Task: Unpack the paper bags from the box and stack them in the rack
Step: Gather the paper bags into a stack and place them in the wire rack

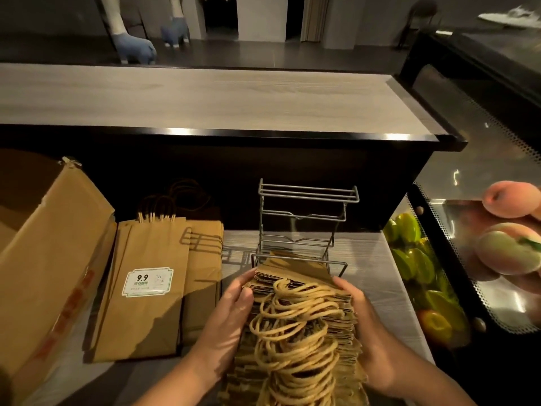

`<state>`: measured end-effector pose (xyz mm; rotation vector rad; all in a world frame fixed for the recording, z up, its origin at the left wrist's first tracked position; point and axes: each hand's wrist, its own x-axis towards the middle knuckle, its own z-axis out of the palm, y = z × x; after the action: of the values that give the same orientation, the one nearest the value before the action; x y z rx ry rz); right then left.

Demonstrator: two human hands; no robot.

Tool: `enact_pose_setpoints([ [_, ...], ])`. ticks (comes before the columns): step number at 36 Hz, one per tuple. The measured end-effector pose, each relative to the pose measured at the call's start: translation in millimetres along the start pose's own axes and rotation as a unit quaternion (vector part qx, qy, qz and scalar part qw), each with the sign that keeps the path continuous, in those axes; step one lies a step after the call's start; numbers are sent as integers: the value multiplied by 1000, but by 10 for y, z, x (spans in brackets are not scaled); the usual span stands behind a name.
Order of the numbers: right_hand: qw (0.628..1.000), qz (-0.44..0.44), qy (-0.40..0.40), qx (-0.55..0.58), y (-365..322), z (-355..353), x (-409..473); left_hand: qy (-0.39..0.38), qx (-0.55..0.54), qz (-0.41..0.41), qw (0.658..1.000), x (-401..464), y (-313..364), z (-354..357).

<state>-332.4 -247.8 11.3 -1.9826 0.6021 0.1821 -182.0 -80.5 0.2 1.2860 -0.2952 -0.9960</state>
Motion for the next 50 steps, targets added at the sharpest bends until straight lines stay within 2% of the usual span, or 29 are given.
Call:
enact_pose_setpoints([
  [1,997,-48,-3,-68,100,22,-13,-6,-10,2,1000,6,-36,-28],
  [2,992,-48,-11,-116,214,-85,19,-7,-3,2,1000,15,-56,-42],
  [4,993,-52,-31,-105,166,-19,6,-7,43,6,999,0,-124,-116],
  [6,998,-37,-5,-55,224,-118,-17,-12,106,18,994,-63,-87,-138],
  [8,998,-30,-2,-52,187,-285,-122,-3,132,32,991,-136,-62,-151],
  [12,995,-82,-13,-62,-221,-528,-303,40,145,61,987,-191,65,-148],
  [16,982,-161,100,9,-790,-510,-316,60,169,100,979,-220,218,-224],
  [18,974,-182,132,32,-1098,-431,-282,75,164,117,977,-216,304,-282],
  [21,975,-195,109,22,-1538,-224,-190,100,137,149,974,-235,426,-399],
  [27,988,-146,35,-25,-2074,342,133,116,56,171,977,-344,669,-673],
  [32,995,-94,15,-14,-2313,667,339,136,62,170,974,-443,787,-934],
  [38,999,-15,43,-12,-2585,1090,681,198,103,162,961,-518,798,-1354],
  [44,989,109,72,63,-2604,1580,1166,240,93,110,960,-371,631,-1659],
  [50,972,192,97,91,-2440,1961,1509,271,44,63,960,-215,477,-1758],
])
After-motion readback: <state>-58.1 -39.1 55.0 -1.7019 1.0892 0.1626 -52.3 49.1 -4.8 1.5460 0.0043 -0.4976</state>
